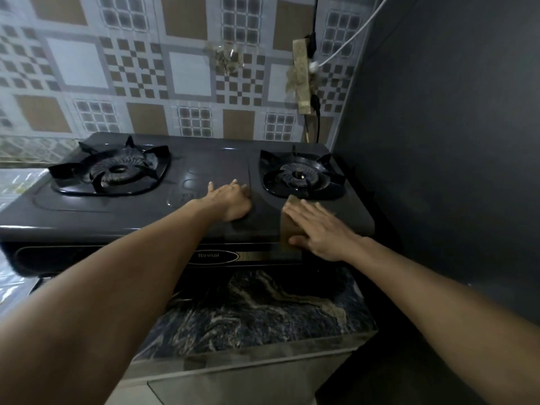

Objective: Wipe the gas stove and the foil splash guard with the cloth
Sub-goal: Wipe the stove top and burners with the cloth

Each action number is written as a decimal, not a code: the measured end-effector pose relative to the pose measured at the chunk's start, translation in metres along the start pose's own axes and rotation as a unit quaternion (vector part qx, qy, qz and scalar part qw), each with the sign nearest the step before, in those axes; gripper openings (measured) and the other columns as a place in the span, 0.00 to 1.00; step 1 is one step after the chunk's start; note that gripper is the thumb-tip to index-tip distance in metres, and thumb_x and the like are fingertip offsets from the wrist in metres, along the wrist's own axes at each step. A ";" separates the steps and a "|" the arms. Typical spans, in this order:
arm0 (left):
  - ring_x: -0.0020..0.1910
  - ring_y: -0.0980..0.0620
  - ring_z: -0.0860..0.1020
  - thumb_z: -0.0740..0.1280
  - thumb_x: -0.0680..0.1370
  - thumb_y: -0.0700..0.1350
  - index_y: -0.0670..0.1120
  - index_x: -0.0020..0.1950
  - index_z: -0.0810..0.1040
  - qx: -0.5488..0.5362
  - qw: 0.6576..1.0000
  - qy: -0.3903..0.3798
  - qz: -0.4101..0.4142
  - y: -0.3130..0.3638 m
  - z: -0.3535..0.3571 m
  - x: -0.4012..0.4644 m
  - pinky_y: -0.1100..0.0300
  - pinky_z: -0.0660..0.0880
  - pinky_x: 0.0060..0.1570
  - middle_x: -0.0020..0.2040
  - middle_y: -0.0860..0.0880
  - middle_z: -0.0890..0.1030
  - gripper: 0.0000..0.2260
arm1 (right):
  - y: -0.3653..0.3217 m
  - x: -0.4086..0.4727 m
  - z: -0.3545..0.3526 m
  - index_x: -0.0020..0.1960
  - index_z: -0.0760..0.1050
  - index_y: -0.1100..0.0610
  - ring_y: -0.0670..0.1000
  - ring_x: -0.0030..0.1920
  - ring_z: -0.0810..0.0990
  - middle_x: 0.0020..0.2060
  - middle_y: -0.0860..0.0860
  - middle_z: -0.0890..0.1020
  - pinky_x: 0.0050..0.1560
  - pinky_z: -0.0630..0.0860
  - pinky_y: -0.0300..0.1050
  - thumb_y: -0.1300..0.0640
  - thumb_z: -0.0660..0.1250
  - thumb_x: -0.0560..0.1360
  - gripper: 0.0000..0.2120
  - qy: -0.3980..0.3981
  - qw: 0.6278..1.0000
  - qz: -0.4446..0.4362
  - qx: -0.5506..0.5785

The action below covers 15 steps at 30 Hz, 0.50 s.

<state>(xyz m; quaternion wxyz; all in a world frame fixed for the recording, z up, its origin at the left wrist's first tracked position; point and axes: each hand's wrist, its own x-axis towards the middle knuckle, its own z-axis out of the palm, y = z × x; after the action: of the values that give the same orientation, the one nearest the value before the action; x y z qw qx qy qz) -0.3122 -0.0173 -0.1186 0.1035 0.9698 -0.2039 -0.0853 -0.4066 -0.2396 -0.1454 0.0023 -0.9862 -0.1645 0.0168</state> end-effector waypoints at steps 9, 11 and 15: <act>0.70 0.40 0.68 0.59 0.78 0.44 0.49 0.70 0.72 -0.026 0.972 0.174 -0.153 -0.124 -0.024 -0.076 0.41 0.58 0.71 0.70 0.41 0.72 0.20 | -0.105 0.086 0.001 0.79 0.43 0.55 0.56 0.78 0.42 0.79 0.51 0.45 0.77 0.43 0.55 0.26 0.42 0.71 0.46 -0.006 0.995 -0.097 -0.014; 0.72 0.42 0.65 0.59 0.77 0.44 0.47 0.69 0.73 -0.009 0.955 0.215 -0.206 -0.164 -0.025 -0.095 0.39 0.57 0.71 0.71 0.42 0.71 0.20 | -0.123 0.102 -0.001 0.79 0.42 0.55 0.55 0.78 0.40 0.79 0.51 0.44 0.77 0.42 0.55 0.28 0.43 0.73 0.44 -0.015 0.993 -0.120 -0.013; 0.70 0.38 0.65 0.57 0.77 0.48 0.39 0.68 0.70 -0.049 0.899 0.255 -0.354 -0.212 -0.031 -0.126 0.40 0.61 0.69 0.69 0.37 0.69 0.22 | -0.163 0.127 -0.003 0.79 0.42 0.54 0.54 0.78 0.40 0.79 0.51 0.44 0.77 0.41 0.55 0.31 0.49 0.76 0.41 -0.016 0.986 -0.165 -0.010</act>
<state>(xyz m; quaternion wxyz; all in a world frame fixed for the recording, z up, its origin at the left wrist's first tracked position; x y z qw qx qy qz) -0.3392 0.2297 -0.1231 0.1628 0.9601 0.1903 0.1242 -0.3393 -0.0439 -0.1445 -0.0080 -0.9452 -0.3250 0.0304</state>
